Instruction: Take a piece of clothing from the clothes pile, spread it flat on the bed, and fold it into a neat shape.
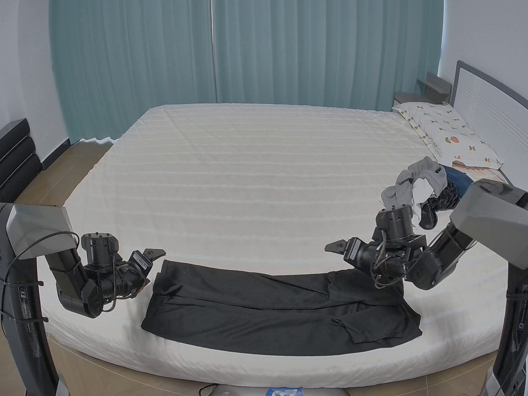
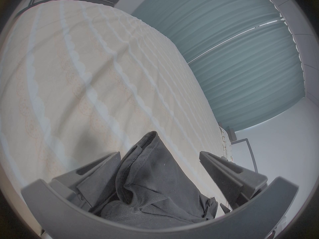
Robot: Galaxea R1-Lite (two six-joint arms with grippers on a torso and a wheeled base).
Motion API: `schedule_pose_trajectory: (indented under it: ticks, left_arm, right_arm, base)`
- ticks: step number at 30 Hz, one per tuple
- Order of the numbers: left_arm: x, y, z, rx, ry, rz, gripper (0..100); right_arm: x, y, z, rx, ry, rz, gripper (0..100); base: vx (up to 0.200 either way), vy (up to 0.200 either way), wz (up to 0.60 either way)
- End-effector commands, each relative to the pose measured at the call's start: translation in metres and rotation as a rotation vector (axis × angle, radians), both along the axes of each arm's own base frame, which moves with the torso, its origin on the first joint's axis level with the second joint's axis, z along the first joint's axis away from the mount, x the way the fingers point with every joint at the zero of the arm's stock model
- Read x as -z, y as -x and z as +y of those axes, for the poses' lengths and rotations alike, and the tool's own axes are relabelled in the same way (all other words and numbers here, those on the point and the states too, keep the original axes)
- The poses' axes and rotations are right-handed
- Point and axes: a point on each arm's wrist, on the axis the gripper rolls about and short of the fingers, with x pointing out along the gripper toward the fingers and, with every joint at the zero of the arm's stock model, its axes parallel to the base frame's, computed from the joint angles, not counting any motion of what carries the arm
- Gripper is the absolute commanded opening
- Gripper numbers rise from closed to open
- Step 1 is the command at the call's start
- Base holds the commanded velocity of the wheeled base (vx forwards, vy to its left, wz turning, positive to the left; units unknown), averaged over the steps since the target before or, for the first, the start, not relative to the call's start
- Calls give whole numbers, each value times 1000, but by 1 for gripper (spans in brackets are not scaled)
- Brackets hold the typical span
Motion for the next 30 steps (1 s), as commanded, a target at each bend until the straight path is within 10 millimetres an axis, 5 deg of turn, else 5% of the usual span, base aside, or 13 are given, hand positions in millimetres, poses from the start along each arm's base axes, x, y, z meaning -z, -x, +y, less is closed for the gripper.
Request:
schedule_pose_trajectory:
  ticks: [1, 2, 3, 5, 9, 24, 30]
  left_arm:
    - [1, 0, 0, 0, 0, 2, 100]
    - [1, 0, 0, 0, 0, 2, 100]
    - [1, 0, 0, 0, 0, 2, 100]
    - [1, 0, -1, 2, 0, 2, 100]
    - [1, 0, -1, 2, 0, 2, 100]
    - [1, 0, -1, 3, -5, 1, 100]
    - [2, 0, -1, 5, -8, 2, 100]
  right_arm:
    - [-24, 18, -32, 77, 10, -18, 100]
    - [-24, 18, -32, 77, 10, -18, 100]
    - [-17, 46, -51, 119, 61, 47, 100]
    - [-14, 59, -62, 136, 68, 86, 100]
    - [-5, 70, -80, 164, 62, 123, 100]
    - [53, 50, -93, 142, 145, -16, 100]
    - [58, 49, -92, 132, 153, -37, 100]
  base:
    - [0, 0, 0]
    - [0, 0, 0]
    - [0, 0, 0]
    - [0, 0, 0]
    - [0, 0, 0]
    - [0, 0, 0]
    - [0, 0, 0]
